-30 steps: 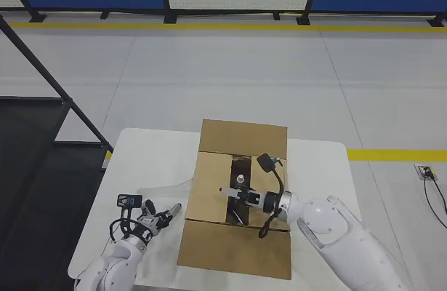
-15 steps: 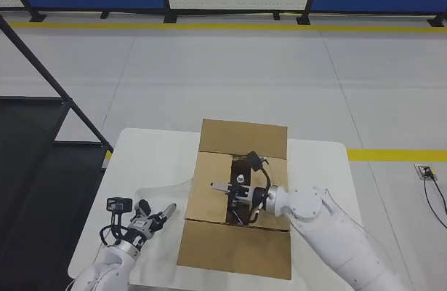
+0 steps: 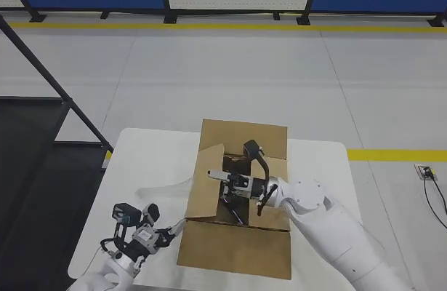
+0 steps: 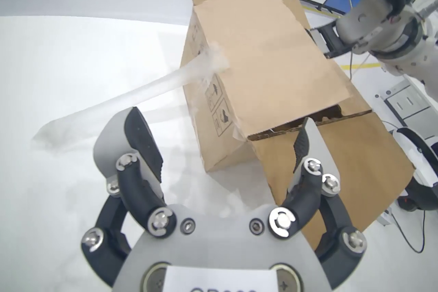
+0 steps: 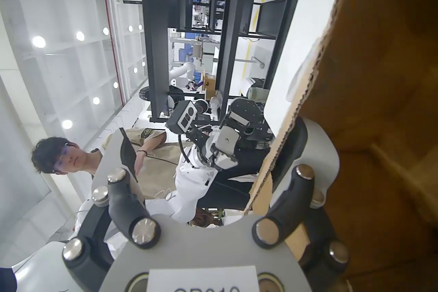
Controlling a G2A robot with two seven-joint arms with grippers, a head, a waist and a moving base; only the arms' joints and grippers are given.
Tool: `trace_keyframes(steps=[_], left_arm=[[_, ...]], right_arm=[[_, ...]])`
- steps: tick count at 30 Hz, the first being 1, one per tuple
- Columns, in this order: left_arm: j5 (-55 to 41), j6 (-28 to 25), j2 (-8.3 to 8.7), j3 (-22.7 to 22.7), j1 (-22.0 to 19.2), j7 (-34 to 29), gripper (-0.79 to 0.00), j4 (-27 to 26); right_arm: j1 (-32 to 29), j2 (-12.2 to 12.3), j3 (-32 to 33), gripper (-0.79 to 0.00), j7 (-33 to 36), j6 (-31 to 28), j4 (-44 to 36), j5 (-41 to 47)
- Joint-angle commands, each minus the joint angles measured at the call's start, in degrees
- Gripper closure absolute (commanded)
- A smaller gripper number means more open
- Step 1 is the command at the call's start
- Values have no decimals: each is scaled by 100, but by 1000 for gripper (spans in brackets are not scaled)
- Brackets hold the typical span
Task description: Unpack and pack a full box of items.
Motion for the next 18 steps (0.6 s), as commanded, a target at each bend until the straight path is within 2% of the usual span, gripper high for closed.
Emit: trace_keyframes(steps=[1, 8, 12, 18], left_arm=[[153, 31, 0, 69, -25, -48, -785, -27], [235, 449, -51, 441, -365, -83, -785, 25], [93, 740, -91, 587, -543, 10, -785, 67], [-181, 1017, -122, 535, -556, 234, -785, 5]], right_arm=[[5, -32, -21, -785, -34, -83, -62, 34], [56, -185, -126, -785, -284, -454, -60, 152], [107, -284, -244, -785, -169, -742, 40, 227], [176, -395, -365, -785, 83, -1090, 203, 214]])
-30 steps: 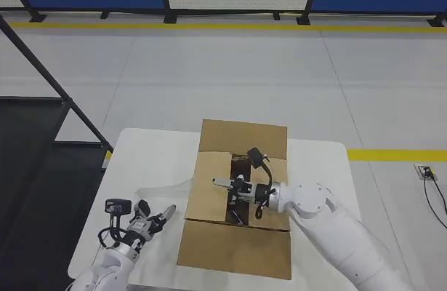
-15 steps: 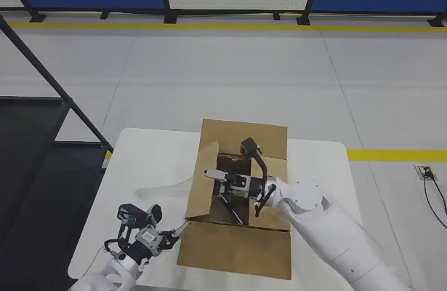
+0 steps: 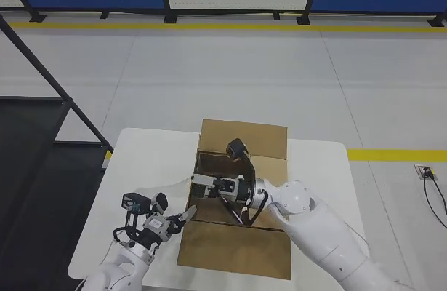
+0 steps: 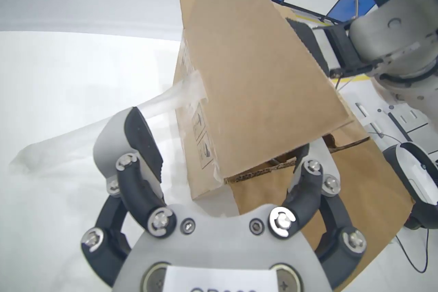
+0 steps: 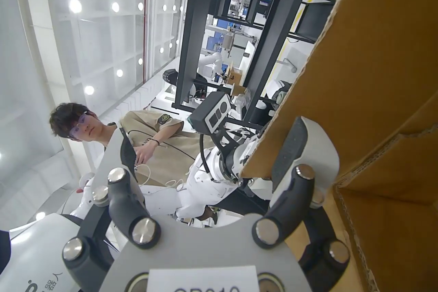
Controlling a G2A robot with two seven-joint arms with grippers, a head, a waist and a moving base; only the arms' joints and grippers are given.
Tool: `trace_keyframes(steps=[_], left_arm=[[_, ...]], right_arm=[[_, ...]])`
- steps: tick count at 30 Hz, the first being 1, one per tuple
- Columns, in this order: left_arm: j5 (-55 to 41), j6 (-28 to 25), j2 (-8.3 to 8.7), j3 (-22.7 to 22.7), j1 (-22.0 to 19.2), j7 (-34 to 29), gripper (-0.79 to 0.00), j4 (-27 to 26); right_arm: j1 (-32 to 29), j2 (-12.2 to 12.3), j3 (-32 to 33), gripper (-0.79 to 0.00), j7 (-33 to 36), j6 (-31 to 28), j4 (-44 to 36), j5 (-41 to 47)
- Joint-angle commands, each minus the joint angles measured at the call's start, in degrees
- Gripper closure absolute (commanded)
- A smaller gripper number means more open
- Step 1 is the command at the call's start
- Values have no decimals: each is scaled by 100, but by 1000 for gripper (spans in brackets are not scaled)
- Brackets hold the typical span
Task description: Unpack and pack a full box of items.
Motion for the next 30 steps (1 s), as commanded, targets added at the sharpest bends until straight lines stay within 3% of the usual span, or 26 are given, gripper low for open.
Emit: trace_keyframes(steps=[1, 7, 15, 22, 30], left_arm=[[-92, 40, -2, -59, 37, 39, -785, -49], [-377, 128, 4, -361, 177, 97, -785, -146], [-734, 226, 29, -952, 460, 130, -785, 24], [-855, 244, 52, -1185, 362, -169, -785, 433], [-776, 388, 51, -1118, 99, -381, -785, 944]], right_arm=[[5, -23, 0, -785, 46, -60, 40, 22], [-55, 0, 305, -785, 208, -391, 39, 165], [-633, 315, 1372, -785, 445, -671, -526, 24], [-1219, 544, 2182, -785, 644, -625, -1076, -55], [-1631, 676, 2712, -785, 802, -616, -1501, 26]])
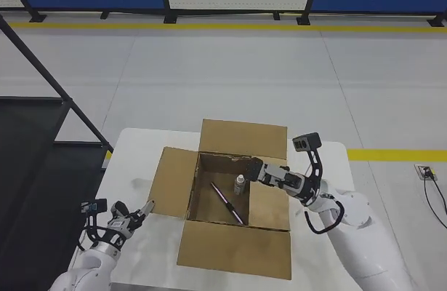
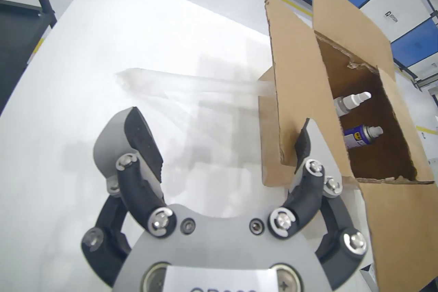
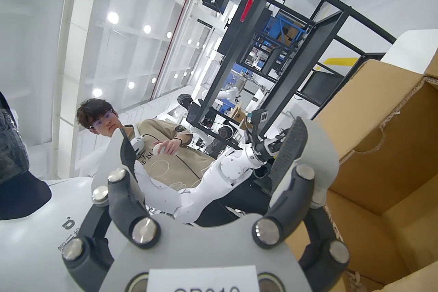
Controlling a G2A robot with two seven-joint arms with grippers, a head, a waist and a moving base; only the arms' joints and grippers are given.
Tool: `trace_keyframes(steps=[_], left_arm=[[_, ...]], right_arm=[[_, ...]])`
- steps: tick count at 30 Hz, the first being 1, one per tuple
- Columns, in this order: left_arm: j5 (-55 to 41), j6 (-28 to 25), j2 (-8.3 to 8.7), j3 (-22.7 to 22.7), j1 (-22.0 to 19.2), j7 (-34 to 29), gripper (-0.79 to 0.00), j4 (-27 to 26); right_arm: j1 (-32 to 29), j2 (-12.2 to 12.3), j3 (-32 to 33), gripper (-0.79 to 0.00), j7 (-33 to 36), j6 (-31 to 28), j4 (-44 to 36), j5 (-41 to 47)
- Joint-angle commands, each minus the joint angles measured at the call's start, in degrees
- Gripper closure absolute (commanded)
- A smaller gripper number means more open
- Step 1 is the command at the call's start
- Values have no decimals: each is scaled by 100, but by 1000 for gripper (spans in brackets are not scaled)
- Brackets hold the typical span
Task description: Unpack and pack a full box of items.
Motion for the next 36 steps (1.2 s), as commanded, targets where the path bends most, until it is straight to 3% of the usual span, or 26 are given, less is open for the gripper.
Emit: trace_keyframes(steps=[1, 17, 21, 29, 36], left_arm=[[1, 8, 0, 23, -48, -62, -785, 101], [114, 41, 1, 115, -220, -237, -785, 497], [-225, -65, -5, -23, -191, -52, -785, 389], [-644, -296, 11, -438, 127, 143, -785, -528], [-1297, -747, 31, -917, 523, 67, -785, -1835]], right_arm=[[-81, 26, 97, -785, 52, -2, -103, 4], [-465, 139, 479, -785, 200, -30, -459, 101], [-500, 151, 496, -785, 183, 2, -470, 104], [-545, 177, 548, -785, 219, -19, -399, 157], [-638, 217, 700, -785, 290, -55, -308, 272]])
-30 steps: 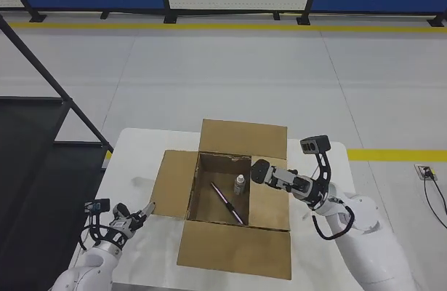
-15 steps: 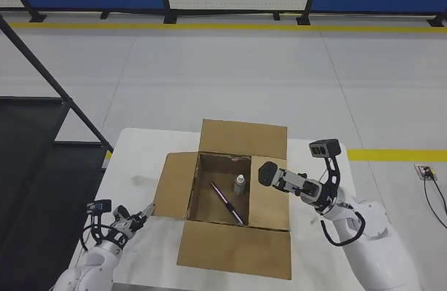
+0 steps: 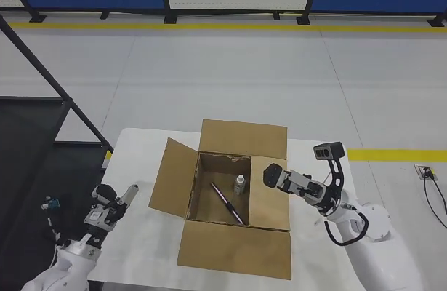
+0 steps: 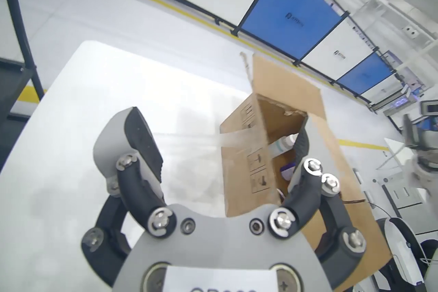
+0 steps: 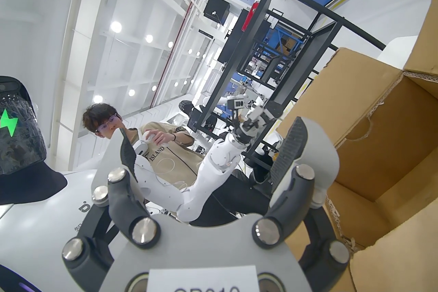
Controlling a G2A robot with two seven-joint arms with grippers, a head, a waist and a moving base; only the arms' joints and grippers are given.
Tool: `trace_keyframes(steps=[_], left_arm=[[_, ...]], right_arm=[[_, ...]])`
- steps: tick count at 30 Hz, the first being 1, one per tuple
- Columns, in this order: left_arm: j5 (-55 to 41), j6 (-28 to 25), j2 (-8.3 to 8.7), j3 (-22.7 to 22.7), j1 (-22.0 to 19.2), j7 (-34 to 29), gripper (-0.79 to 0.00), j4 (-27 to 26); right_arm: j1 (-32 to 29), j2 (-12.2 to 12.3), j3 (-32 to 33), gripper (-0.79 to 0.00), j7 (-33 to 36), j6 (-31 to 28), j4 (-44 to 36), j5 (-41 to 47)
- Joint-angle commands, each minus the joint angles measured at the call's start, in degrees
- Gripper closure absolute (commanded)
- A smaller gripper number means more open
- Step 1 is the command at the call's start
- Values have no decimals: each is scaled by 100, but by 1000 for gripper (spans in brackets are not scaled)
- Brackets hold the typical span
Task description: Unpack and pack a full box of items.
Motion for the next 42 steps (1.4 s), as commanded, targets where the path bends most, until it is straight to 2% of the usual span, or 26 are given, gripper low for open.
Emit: trace_keyframes(steps=[1, 4, 6, 12, 15, 18, 22, 25, 29, 42], left_arm=[[-298, -213, 12, -108, 101, -204, -785, -410], [-747, -468, 41, -116, 105, -751, -785, -830], [-927, -451, 63, -5, -61, -1154, -785, -950], [-1207, -131, 81, 1000, -993, -2000, -785, -721], [-1080, 153, 61, 1611, -1588, -2271, -785, -332], [-1173, 538, 1, 2271, -2186, -2452, -785, 272], [-1317, 903, -92, 2939, -2954, -2644, -785, 1130], [-1427, 1055, -167, 3348, -3366, -2719, -785, 1648], [-1542, 1169, -243, 3759, -3654, -2863, -785, 2051], [-1516, 1178, -246, 3782, -3665, -2852, -785, 2056]], right_arm=[[-37, 16, 89, -785, 39, -58, 22, 79], [-138, 56, 297, -785, 145, -182, 39, 200], [-232, 89, 475, -785, 225, -263, 56, 299], [-619, 194, 1086, -785, 492, -535, 244, 696], [-842, 251, 1446, -785, 676, -695, 441, 963], [-1034, 306, 1787, -785, 862, -804, 667, 1216], [-1209, 379, 2184, -785, 972, -766, 863, 1416], [-1312, 425, 2432, -785, 1010, -728, 992, 1548], [-1347, 475, 2642, -785, 1093, -645, 1194, 1671], [-1324, 501, 2703, -785, 1143, -594, 1297, 1626]])
